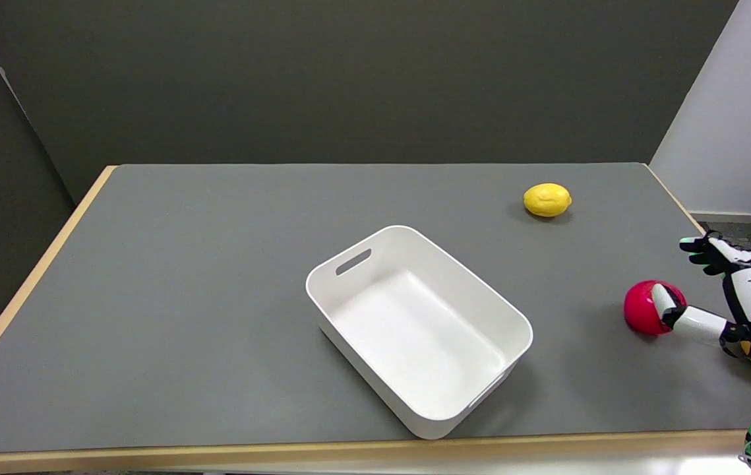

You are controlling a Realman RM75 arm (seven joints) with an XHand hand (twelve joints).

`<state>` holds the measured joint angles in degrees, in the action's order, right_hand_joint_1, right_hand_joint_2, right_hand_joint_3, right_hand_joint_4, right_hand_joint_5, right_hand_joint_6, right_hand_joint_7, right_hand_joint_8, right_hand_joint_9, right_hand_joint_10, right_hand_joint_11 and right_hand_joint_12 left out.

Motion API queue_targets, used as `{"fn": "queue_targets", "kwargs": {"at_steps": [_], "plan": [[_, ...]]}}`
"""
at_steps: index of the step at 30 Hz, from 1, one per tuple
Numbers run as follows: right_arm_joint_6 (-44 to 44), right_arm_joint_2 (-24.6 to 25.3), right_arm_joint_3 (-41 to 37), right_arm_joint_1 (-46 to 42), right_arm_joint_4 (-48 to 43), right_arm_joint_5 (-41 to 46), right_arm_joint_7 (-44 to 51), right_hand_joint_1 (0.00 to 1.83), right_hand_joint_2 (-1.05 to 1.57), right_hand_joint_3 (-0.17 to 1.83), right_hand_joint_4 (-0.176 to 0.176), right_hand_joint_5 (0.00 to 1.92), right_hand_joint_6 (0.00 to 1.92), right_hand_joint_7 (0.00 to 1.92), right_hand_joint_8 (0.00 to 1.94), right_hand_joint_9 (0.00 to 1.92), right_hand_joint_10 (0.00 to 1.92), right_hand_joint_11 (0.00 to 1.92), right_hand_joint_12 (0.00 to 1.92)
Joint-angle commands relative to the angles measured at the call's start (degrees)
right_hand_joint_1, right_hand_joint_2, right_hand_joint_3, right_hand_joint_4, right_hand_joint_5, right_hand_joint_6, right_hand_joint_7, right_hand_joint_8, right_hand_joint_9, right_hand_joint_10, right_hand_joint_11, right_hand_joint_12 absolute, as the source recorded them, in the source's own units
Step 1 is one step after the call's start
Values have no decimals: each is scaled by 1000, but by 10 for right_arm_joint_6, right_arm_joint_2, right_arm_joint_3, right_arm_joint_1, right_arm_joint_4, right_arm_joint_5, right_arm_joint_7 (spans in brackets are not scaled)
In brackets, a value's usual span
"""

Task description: Pick up the red apple.

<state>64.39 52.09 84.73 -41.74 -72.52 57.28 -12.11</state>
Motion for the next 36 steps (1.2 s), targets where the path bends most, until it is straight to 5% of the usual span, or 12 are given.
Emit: {"fn": "queue_targets", "kwargs": {"at_steps": [1, 36], "plan": [[-82, -16, 13, 52, 38, 20, 6, 444, 675, 846, 11, 349, 633, 507, 628, 436, 1130, 401, 1638], [-98, -4, 49, 47, 31, 25, 9, 232, 493, 865, 13, 284, 553, 410, 529, 346, 935, 303, 1557]]}}
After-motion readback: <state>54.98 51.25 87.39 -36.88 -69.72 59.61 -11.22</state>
